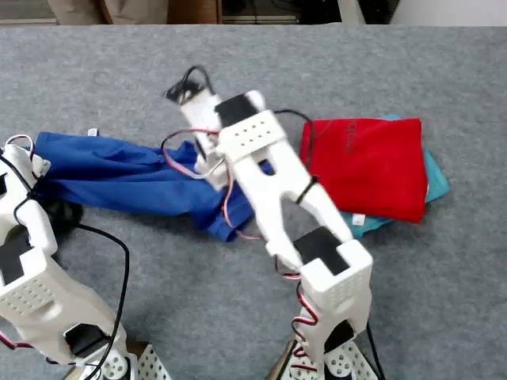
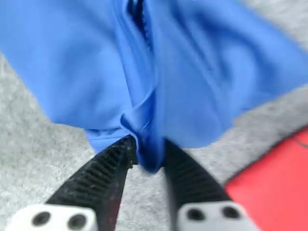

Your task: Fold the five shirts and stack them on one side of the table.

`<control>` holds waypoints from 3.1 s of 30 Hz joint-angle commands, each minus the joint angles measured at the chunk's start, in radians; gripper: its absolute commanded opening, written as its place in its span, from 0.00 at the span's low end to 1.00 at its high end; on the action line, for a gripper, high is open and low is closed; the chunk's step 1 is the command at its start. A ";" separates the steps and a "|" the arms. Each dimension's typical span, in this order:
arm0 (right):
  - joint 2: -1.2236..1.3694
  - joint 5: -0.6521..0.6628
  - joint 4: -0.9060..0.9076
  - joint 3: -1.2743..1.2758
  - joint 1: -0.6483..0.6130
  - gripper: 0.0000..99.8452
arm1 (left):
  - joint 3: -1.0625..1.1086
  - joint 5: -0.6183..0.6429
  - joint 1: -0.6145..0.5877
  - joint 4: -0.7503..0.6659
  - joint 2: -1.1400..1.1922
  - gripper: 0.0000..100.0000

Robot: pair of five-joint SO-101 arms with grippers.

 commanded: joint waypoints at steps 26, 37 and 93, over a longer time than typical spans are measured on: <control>0.042 -0.009 0.020 -0.059 0.053 0.23 | -0.037 0.005 0.009 -0.003 -0.007 0.02; 0.179 -0.166 -0.002 -0.127 0.142 0.23 | -0.037 0.005 0.011 -0.003 -0.007 0.02; 0.174 -0.137 0.187 -0.595 0.088 0.00 | -0.068 0.003 0.025 0.084 -0.015 0.02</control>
